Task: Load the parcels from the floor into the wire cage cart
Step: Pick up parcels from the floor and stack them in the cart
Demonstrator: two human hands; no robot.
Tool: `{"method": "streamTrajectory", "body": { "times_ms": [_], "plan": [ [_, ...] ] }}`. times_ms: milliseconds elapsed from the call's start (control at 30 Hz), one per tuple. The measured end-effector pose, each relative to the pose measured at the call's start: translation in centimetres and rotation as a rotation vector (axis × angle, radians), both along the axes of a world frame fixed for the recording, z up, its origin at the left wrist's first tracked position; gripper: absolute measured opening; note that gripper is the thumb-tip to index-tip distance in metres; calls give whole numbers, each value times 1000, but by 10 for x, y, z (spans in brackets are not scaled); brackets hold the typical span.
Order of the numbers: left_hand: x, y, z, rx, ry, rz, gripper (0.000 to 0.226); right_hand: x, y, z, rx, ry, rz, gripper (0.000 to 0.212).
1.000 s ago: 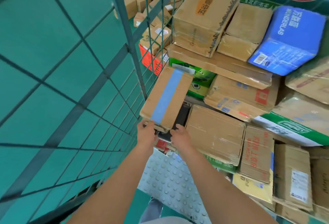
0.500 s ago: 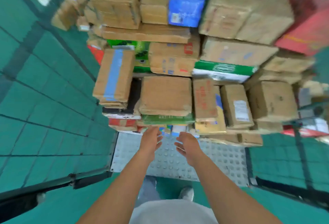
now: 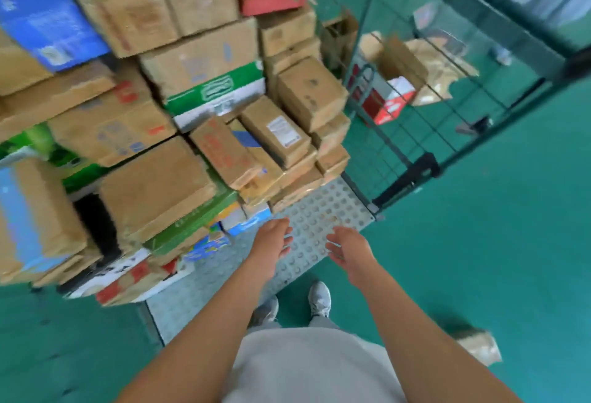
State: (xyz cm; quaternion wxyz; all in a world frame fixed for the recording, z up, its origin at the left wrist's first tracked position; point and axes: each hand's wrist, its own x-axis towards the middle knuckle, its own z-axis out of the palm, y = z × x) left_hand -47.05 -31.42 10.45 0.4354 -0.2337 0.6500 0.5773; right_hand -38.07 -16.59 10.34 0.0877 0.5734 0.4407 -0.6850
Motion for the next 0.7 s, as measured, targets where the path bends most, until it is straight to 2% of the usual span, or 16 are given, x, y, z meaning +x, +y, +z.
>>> {"method": "streamTrajectory", "body": {
  "times_ms": [200,300,467,700],
  "plan": [
    [17,30,-8,17,11,-338,19,80,-20,-10,4,-38,-352,18],
    [32,33,-16,7,-4,-400,16,110,-35,-14,12,-66,-469,19],
    [80,50,-33,35,-56,-629,21,169,-56,-13,8,-93,-713,16],
    [152,106,-26,74,-26,-909,18,247,-49,-7,65,-92,-988,9]
  ]
}}
